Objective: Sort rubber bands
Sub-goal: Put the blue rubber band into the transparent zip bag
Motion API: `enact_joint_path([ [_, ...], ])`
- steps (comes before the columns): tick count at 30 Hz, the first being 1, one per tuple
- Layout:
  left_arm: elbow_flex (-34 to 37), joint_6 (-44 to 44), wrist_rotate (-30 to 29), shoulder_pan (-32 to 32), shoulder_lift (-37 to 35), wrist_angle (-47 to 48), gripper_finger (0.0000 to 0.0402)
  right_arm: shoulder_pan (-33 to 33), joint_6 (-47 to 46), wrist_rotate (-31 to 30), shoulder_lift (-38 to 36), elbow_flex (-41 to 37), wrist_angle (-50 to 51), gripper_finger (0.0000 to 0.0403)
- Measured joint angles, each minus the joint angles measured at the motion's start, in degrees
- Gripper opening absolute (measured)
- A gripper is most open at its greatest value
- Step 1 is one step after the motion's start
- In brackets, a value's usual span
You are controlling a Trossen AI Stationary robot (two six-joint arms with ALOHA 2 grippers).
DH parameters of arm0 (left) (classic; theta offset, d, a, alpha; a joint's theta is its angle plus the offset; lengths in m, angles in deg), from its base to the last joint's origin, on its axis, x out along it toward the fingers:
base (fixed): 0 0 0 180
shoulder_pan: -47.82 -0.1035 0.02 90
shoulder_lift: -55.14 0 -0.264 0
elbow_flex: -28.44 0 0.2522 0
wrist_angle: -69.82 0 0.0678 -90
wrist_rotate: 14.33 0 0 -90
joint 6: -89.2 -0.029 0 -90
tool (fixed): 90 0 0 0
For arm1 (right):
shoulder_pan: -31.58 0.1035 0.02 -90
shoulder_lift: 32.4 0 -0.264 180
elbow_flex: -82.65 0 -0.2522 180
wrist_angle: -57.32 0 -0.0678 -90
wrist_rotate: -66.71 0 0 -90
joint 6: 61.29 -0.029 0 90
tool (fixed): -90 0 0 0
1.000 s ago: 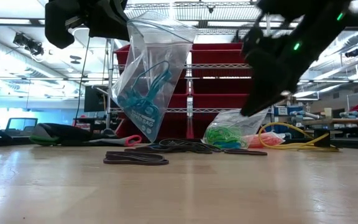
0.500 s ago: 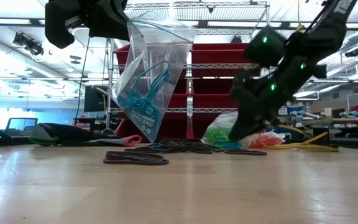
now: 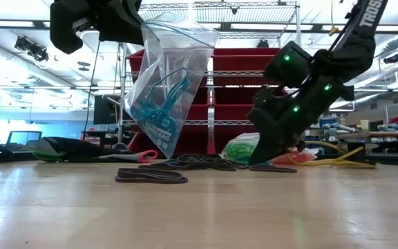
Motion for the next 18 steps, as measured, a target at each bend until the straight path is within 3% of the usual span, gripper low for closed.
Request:
enact_joint_path([
  [7,0.0,0.0,0.0,0.0,0.0,0.0,0.0012,4.3,0.0,1.8,-8.0,-0.3,1.4,0.0001],
  [18,0.0,0.0,0.0,0.0,0.0,0.0,0.0012,13.6,1.4,-3.3,-21.3,-0.2,0.2,0.0],
])
